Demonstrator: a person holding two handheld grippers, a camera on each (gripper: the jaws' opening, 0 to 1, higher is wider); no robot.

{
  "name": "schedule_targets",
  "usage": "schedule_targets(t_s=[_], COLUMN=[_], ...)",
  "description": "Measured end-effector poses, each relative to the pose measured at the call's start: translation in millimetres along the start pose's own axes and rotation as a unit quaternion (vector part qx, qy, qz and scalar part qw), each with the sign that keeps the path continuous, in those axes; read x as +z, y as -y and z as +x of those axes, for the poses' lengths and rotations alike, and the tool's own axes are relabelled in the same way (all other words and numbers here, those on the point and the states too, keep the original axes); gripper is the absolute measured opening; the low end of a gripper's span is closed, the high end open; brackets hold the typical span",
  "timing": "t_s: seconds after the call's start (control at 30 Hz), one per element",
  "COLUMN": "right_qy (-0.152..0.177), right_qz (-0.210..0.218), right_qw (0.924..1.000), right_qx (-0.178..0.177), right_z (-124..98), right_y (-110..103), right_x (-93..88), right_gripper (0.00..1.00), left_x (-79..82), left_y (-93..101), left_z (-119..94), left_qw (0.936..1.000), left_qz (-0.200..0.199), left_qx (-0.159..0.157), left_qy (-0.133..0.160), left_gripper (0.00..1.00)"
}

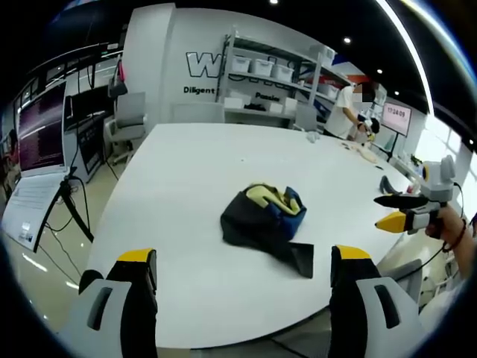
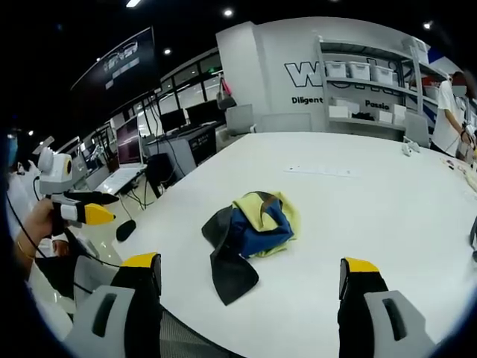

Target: Fold the garment on the visible template until the final outline fits inside the template.

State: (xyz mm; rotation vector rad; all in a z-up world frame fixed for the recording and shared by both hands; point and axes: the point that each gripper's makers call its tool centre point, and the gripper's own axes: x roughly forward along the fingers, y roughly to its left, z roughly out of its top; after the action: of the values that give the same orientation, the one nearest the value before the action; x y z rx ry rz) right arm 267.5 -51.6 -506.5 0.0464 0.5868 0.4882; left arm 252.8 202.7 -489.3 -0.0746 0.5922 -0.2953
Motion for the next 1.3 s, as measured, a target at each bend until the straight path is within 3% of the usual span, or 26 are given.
schedule_targets(t_s=[1.3], right_qy=[0.007], right_qz=[0.006], right_qw=[1.0], right_qx=[-0.003], right_z=[-0.2], right_y=[1.8], right_x=[0.4], right_gripper=[0.98], left_x=[-0.4], left_y=[6.2], left_z=[-1.3], left_qw=[0.9999], left_qz=[-0.006], left_qx=[-0.006], left_qy=[-0.006], left_gripper=[0.91])
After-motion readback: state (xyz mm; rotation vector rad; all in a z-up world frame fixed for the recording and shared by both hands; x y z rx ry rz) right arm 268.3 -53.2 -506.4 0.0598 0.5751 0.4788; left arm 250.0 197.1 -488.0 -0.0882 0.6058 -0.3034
